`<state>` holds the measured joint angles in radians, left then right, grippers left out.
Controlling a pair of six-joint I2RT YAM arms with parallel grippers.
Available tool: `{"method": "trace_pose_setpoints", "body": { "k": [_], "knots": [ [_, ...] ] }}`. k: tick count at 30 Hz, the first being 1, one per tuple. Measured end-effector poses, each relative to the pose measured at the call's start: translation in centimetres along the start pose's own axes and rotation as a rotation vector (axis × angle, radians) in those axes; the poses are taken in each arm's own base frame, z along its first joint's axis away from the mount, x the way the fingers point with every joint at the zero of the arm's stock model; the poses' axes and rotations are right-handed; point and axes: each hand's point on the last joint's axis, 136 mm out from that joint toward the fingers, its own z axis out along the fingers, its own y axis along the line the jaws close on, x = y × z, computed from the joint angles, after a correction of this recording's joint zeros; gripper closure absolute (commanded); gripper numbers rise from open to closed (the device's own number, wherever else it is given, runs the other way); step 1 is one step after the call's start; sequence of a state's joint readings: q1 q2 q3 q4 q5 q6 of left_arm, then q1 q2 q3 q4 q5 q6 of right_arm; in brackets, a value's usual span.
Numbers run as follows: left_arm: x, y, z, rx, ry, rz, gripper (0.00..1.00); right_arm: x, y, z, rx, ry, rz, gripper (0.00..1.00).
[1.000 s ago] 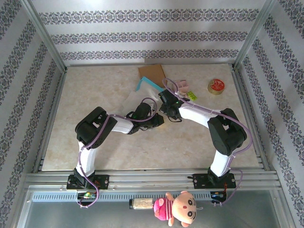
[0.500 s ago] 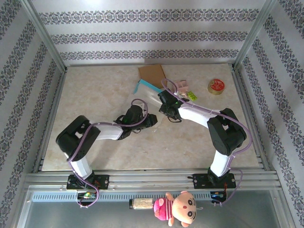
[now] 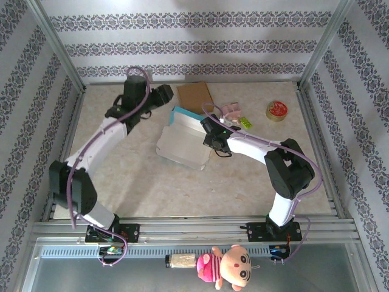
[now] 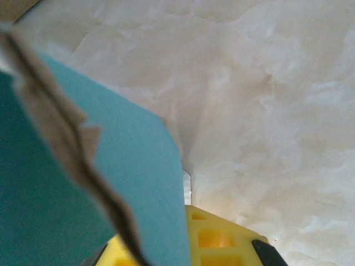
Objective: Fold the paper box
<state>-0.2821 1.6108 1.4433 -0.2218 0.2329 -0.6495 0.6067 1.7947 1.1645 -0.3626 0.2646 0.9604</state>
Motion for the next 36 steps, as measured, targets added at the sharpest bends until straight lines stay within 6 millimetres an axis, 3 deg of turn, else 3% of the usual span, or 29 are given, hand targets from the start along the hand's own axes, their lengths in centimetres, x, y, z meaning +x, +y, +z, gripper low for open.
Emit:
{"method": "trace_pose_setpoints", "body": {
  "k": [3,7,10,16,24,33,36],
  "knots": [
    [0.7,1.6,2.8,-0.016,0.12,0.013,0.27,0.0,0.1,0.0,0.011,-0.007,-0.036,0.91],
    [5.3,3.7,5.5,-0.032,0.314,-0.003,0.26,-0.1,0.2,0.0,0.026,-0.016,-0.079,0.92],
    [7.7,4.9,5.6,-0.053,0.397,-0.022,0.26,-0.3,0.2,0.0,0.033,-0.02,-0.099,0.92],
    [10.0,5.9,4.2,-0.058,0.451,-0.047,0.26,-0.4,0.2,0.2,0.046,-0.02,-0.127,0.92],
    [11.0,6.4,3.9,-0.047,0.475,-0.073,0.34,-0.3,0.6,0.3,0.048,-0.019,-0.158,0.92],
    [10.2,6.1,4.4,-0.023,0.439,-0.063,0.35,0.0,0.9,0.2,0.053,-0.016,-0.193,0.91],
    [10.0,6.1,4.5,-0.013,0.433,-0.067,0.47,0.0,1.0,0.3,0.055,-0.015,-0.197,0.91]
  ]
}}
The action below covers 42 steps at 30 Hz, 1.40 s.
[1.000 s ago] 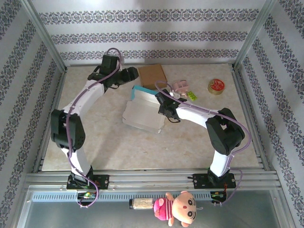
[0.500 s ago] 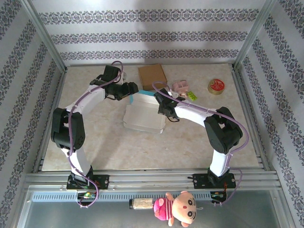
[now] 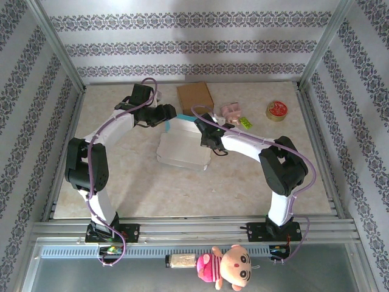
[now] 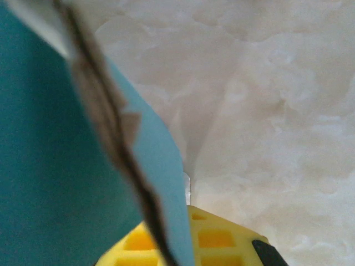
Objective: Fold the paper box
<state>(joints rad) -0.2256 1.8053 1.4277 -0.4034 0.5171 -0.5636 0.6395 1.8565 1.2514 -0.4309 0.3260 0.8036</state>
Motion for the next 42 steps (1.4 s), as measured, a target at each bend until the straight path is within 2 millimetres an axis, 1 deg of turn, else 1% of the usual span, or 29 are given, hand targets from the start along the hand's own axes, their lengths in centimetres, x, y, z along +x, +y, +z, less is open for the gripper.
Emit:
{"method": "trace_pose_setpoints", "body": {
  "k": [1,2,6,10,14,18,19,22,28,31,33,36,39,42],
  "knots": [
    [-0.1,0.0,0.0,0.002,-0.002,-0.002,0.51,0.0,0.0,0.0,-0.001,-0.001,0.0,0.91],
    [-0.1,0.1,0.0,0.006,-0.004,-0.003,0.52,-0.1,0.1,0.0,0.0,0.0,0.0,0.91],
    [-0.1,0.0,0.2,0.019,-0.008,-0.005,0.52,0.0,0.3,-0.1,-0.001,0.002,-0.013,0.9],
    [-0.1,-0.1,0.3,0.038,-0.008,-0.012,0.52,0.0,0.6,-0.1,-0.002,0.005,-0.029,0.86],
    [-0.1,-0.2,0.5,0.049,-0.012,-0.014,0.52,-0.2,1.6,-0.3,-0.029,0.017,-0.024,0.81],
    [0.1,-0.1,0.6,0.051,-0.009,-0.025,0.52,-1.0,2.8,-0.7,-0.065,0.02,0.003,0.77],
    [0.1,-0.1,0.6,0.052,-0.009,-0.026,0.52,-1.1,3.0,-0.7,-0.069,0.018,0.009,0.74],
    [0.1,-0.3,0.6,0.061,-0.01,-0.027,0.52,-1.2,3.3,-0.5,-0.077,0.021,0.014,0.73],
    [0.4,0.0,0.8,0.059,-0.002,-0.032,0.52,-0.6,3.0,0.0,-0.065,0.031,-0.022,0.66],
    [0.4,0.0,0.8,0.058,-0.002,-0.032,0.52,0.3,2.3,0.0,-0.061,0.045,-0.078,0.62],
    [0.4,0.1,0.8,0.057,-0.001,-0.032,0.52,0.8,1.8,-0.5,-0.069,0.057,-0.112,0.6],
    [0.4,0.1,0.8,0.056,-0.001,-0.033,0.52,0.9,1.8,-2.1,-0.116,0.057,-0.162,0.56],
    [0.5,0.3,1.0,0.052,0.002,-0.035,0.52,0.2,2.1,-4.6,-0.18,0.029,-0.203,0.54],
    [0.6,0.4,1.2,0.049,0.007,-0.037,0.52,-0.8,2.2,-7.5,-0.242,-0.025,-0.244,0.47]
  ]
}}
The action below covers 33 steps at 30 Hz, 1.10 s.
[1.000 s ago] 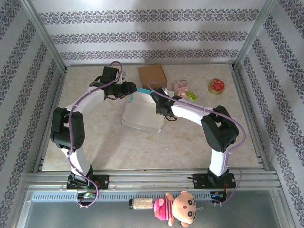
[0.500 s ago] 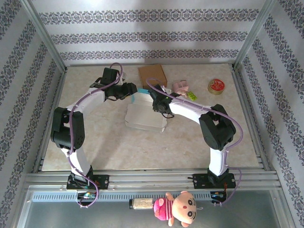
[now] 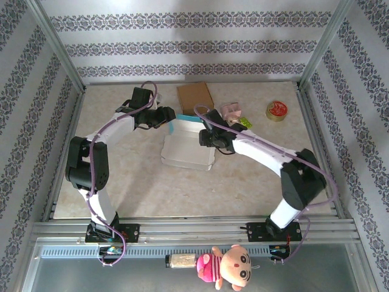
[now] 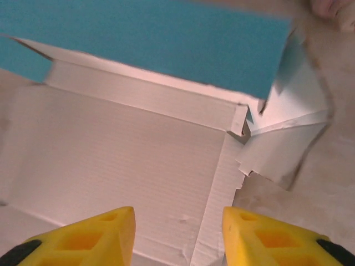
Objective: Fold the paper box
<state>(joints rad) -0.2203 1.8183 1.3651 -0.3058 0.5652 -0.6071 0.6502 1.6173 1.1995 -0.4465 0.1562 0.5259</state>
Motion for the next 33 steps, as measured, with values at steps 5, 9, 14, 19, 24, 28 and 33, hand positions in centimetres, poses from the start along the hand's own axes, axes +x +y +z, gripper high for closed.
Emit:
{"method": "trace_pose_setpoints", "body": {
  "k": [5,9,14,19,24,28,33],
  "knots": [
    [0.1,0.2,0.2,-0.003,0.005,-0.002,0.52,-2.2,-1.2,-4.4,-0.087,-0.157,-0.13,0.51],
    [0.1,0.2,0.2,-0.003,0.005,-0.002,0.52,-5.0,-5.6,-5.0,-0.106,-0.27,-0.185,0.49],
    [0.1,0.2,0.2,-0.003,0.005,-0.002,0.52,-6.7,-10.0,-3.4,-0.138,-0.303,-0.362,0.46],
    [0.1,0.2,0.2,-0.003,0.005,-0.002,0.52,-5.1,-11.2,-0.2,-0.199,-0.206,-0.573,0.47],
    [0.1,0.2,0.2,-0.003,0.005,-0.002,0.52,-2.8,-10.0,2.4,-0.311,-0.131,-0.777,0.49],
    [0.1,0.2,0.2,-0.003,0.005,-0.002,0.52,-2.3,-8.5,3.4,-0.392,-0.103,-0.863,0.51],
    [0.1,0.2,0.2,-0.003,0.005,-0.002,0.52,-2.4,-6.9,4.3,-0.432,-0.093,-0.932,0.54]
  ]
}}
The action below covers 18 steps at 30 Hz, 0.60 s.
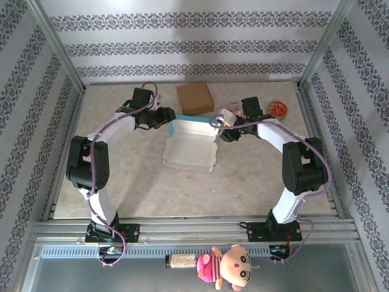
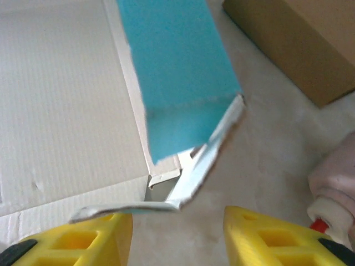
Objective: Fold the paper box
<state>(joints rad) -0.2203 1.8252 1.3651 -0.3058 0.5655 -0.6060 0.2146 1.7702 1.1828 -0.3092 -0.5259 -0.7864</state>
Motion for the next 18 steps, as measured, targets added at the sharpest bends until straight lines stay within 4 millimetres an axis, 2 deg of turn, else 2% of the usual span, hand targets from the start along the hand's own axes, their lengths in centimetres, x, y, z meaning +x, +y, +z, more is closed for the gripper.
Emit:
{"method": "trace_pose_setpoints", "body": {
  "k": [11,18],
  "knots": [
    [0.0,0.0,0.0,0.0,0.0,0.0,0.52,-1.2,1.1,1.7,-0.034,0.011,-0.003,0.59],
    [0.0,0.0,0.0,0.0,0.0,0.0,0.52,-1.5,0.0,2.8,0.066,0.054,0.079,0.59]
  ]
}}
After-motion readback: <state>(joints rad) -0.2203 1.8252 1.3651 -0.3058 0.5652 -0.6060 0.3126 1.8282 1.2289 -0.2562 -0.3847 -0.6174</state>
